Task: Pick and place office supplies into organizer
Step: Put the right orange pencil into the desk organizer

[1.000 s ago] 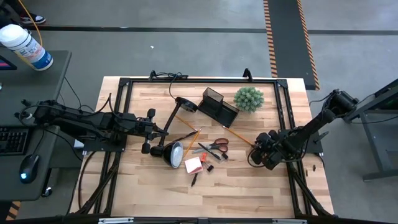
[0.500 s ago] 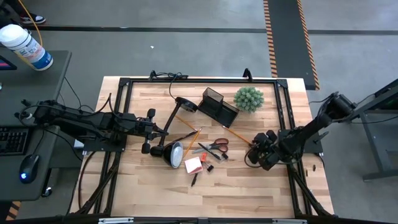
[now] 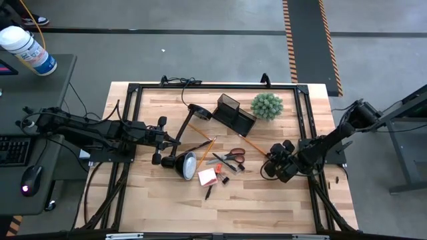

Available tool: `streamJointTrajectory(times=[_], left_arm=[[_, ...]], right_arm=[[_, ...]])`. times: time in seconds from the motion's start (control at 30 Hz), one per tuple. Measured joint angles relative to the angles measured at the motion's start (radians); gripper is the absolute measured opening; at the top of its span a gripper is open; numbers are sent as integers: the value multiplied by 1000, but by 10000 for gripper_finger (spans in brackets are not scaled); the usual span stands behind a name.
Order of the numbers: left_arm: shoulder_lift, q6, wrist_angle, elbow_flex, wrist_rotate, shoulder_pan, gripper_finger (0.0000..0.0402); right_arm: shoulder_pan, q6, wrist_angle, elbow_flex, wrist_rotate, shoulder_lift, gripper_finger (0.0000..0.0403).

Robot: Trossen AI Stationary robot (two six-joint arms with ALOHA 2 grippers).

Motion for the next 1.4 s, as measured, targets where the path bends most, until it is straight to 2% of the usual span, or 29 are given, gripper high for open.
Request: streamJointTrajectory(times=[0.27,0.37,0.6,0.77,0.93,1.17,1.4], left_arm=[[0,0,0,0,0,0,1],[0,0,1,0,0,0,1],[0,0,0,0,0,0,1],[0,0,0,0,0,0,1],[0,0,12,0,0,0,1],[0,41,110,-1,0,0,1],[0,118,280,-1,0,0,1]], right_arm=[[3,-75,-32,100,-90,4,7],[3,-109,-58,140,-72,3,3],[3,-127,-210,231,18,2,3],[3,-163,-262,286,70,1,3],[3,-227,-286,347,169,1,3],[0,-391,-262,445,358,1,3],[-31,-692,-139,553,424,1,2]])
